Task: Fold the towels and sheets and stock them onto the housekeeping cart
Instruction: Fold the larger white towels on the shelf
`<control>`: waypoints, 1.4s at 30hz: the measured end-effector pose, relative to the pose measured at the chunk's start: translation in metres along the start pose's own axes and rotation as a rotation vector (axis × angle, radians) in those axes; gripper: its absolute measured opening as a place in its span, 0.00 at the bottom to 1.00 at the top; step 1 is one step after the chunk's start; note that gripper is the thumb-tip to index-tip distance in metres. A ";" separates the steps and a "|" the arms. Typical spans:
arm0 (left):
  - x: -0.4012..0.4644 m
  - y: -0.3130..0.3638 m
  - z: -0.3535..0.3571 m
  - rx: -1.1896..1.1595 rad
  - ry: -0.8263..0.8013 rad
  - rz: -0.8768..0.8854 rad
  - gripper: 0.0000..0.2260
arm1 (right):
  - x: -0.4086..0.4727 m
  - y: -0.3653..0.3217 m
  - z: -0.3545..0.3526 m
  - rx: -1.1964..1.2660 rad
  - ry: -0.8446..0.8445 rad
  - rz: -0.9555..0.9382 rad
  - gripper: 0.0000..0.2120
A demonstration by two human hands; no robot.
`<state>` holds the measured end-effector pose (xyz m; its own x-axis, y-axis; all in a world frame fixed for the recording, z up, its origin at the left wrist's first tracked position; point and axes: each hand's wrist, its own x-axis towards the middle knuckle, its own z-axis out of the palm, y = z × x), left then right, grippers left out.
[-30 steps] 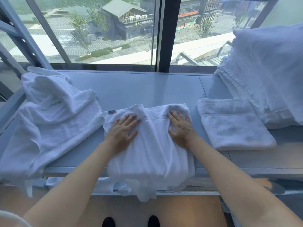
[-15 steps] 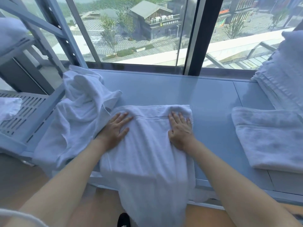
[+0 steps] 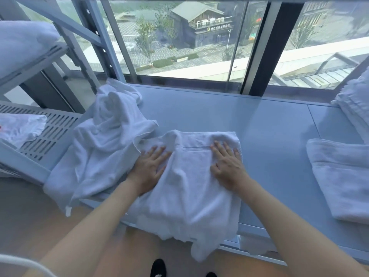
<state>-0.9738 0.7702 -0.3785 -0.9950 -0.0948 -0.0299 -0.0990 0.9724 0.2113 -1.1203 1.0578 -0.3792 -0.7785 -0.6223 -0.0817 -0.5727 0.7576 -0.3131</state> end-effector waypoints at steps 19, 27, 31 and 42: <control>-0.024 0.167 0.038 -0.072 0.043 -0.176 0.28 | -0.129 0.103 -0.025 -0.011 0.152 0.171 0.30; -0.102 0.130 0.039 -0.165 0.118 -0.138 0.29 | -0.205 0.098 -0.017 -0.047 0.052 0.113 0.31; -0.130 0.132 0.048 -0.179 0.137 -0.165 0.27 | -0.241 0.083 -0.003 0.064 0.152 0.131 0.29; -0.060 0.128 0.045 -0.051 0.072 -0.152 0.29 | -0.172 0.111 -0.022 0.009 0.102 0.198 0.34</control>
<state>-0.9259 0.9098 -0.3938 -0.9664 -0.2568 0.0041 -0.2470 0.9338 0.2590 -1.0552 1.2533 -0.3788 -0.8976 -0.4383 -0.0462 -0.4044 0.8608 -0.3090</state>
